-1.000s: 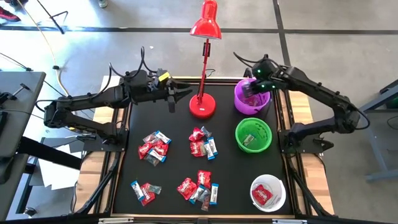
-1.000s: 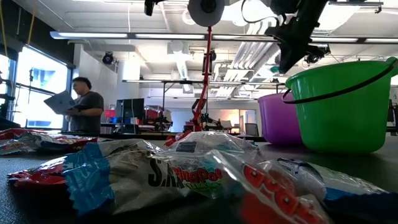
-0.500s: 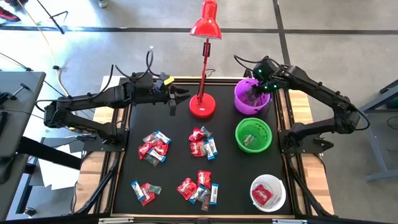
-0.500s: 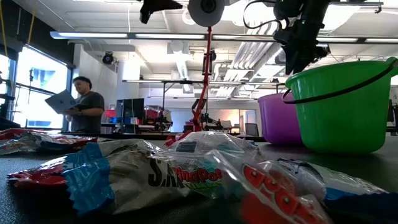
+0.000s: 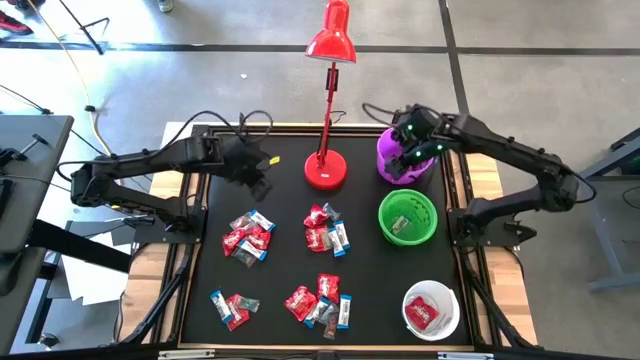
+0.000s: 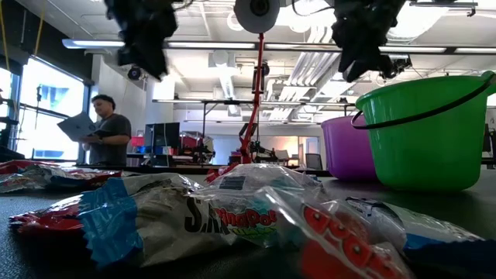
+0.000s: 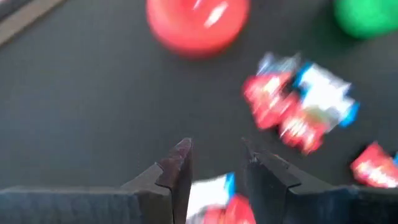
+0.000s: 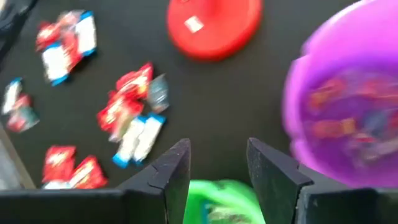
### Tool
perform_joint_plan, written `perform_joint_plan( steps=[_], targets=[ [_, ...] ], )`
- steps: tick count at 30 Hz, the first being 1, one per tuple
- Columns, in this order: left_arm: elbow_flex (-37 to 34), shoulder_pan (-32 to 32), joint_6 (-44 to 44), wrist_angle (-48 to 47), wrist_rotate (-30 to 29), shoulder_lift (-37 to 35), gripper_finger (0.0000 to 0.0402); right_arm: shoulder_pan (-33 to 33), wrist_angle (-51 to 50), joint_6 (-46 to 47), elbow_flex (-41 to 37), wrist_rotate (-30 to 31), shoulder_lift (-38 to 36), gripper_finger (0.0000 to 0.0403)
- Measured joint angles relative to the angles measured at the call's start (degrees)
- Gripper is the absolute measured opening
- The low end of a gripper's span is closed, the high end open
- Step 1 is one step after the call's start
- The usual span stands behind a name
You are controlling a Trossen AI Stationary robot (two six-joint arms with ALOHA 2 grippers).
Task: Organize candy in baskets
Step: Put the red candy into the white bucket
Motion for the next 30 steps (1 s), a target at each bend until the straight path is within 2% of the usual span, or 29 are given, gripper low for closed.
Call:
perform_joint_plan(
  steps=[4,11,14,18,21,24,30],
  targets=[
    [-2.0,-1.7,-7.7,-6.0,0.2,0.0,0.0117,5.4,-0.8,2.6,0.0,-0.3,0.0,0.0151],
    [-4.9,-7.7,-18.8,-4.2,0.2,0.2,0.0117,13.9,1.1,3.7,0.0,3.8,0.4,0.0151],
    [-5.0,-10.7,-21.4,1.2,-0.2,0.3,0.0117,15.8,3.3,3.7,0.0,4.4,1.4,0.0151],
    [-5.0,-14.3,-21.3,18.7,0.4,1.2,0.0117,18.9,4.5,5.1,0.0,4.3,2.0,0.0151],
    [-5.0,-16.2,-17.8,31.4,0.8,3.2,0.0117,21.9,3.7,5.1,0.0,4.2,2.0,0.0151],
    [-5.0,-18.0,-10.4,39.0,0.9,5.7,0.0117,25.2,2.1,6.2,0.0,4.2,1.8,0.0151],
    [-4.9,-19.4,6.2,41.8,1.0,12.2,0.0117,32.1,-1.4,9.1,0.0,3.7,1.8,0.0151]
  ],
)
